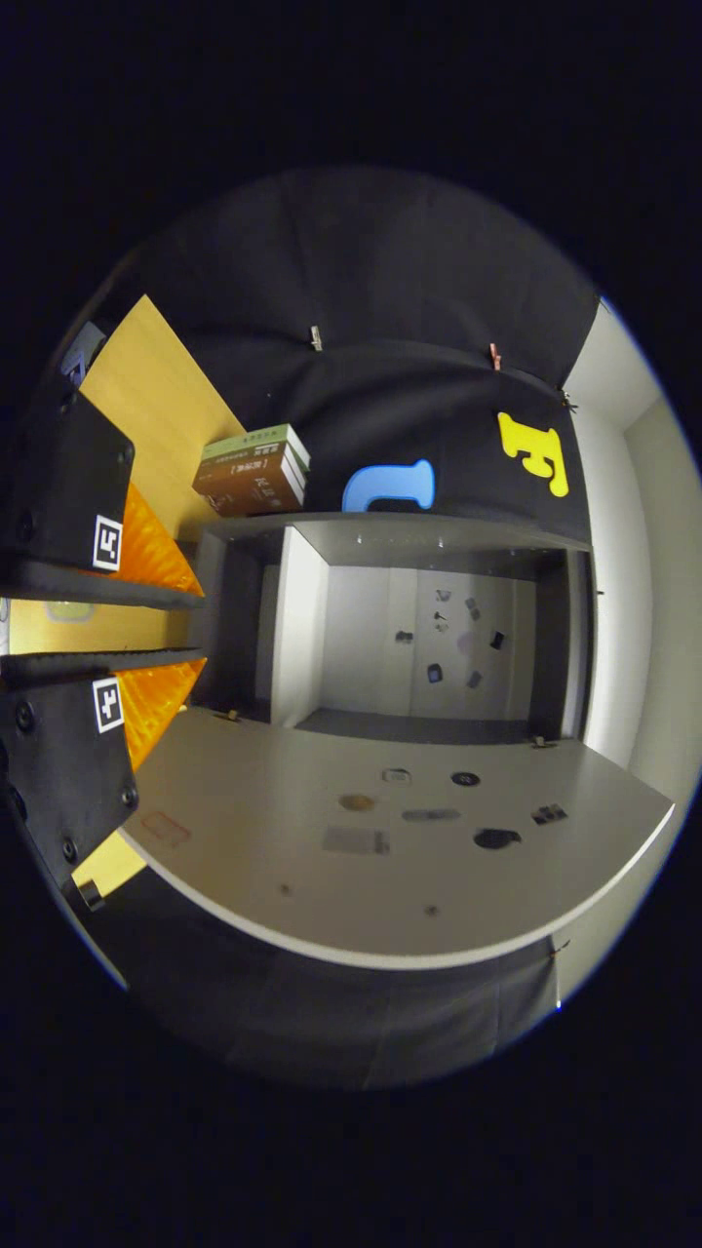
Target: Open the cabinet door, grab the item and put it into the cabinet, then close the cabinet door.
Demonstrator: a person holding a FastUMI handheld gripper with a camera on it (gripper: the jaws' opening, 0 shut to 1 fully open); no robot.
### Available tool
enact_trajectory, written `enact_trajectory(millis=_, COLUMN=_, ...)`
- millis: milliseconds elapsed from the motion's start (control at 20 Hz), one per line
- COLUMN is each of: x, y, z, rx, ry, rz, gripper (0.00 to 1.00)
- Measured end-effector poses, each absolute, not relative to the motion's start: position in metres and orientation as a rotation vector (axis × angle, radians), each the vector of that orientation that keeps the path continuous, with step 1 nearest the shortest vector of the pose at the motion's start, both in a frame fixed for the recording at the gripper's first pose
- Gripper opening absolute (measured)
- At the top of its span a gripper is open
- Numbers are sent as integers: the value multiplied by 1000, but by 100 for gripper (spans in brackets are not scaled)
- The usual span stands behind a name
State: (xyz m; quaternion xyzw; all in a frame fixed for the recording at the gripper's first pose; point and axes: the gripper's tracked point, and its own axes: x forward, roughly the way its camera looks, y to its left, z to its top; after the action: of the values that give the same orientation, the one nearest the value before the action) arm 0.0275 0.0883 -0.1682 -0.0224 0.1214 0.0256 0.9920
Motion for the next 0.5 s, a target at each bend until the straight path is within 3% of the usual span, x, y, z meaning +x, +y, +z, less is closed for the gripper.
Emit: enact_trajectory(millis=500, x=53, y=114, z=-327, rx=-32, ry=564, rz=68, gripper=25)
